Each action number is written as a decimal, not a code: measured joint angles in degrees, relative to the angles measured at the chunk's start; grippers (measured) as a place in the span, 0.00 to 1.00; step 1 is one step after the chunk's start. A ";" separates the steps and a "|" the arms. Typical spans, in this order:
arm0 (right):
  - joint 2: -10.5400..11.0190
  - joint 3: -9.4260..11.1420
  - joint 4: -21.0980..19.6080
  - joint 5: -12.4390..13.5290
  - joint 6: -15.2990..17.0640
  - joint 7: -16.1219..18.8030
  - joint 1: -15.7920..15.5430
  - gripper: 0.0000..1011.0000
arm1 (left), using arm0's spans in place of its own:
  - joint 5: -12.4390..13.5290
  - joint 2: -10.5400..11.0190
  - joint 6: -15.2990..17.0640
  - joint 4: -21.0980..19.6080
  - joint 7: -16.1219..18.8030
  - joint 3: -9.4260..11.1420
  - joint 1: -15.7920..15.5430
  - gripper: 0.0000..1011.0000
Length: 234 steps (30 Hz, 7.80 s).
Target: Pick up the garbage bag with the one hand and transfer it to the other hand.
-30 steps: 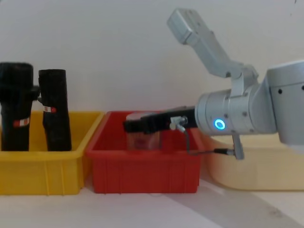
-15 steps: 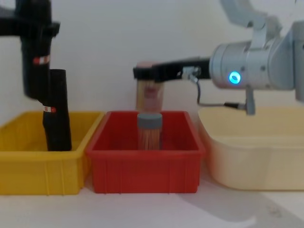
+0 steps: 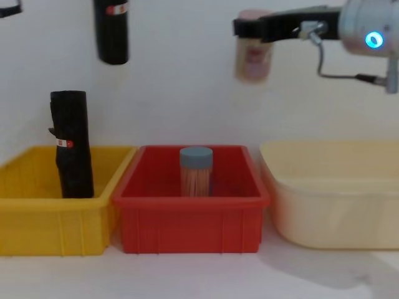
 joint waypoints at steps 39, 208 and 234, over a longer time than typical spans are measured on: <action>8.51 13.12 -9.92 -4.49 4.81 -6.89 -9.31 0.92 | -5.31 -26.32 -19.37 49.44 -19.54 10.95 -26.96 0.50; -4.19 8.51 11.05 -8.69 3.76 -3.61 6.25 0.99 | -6.26 -30.29 -22.45 58.20 -22.20 11.86 -30.67 0.50; -5.38 8.65 14.78 -9.69 2.14 -4.92 8.01 0.50 | -6.26 -30.29 -22.46 58.20 -22.20 11.85 -30.67 0.49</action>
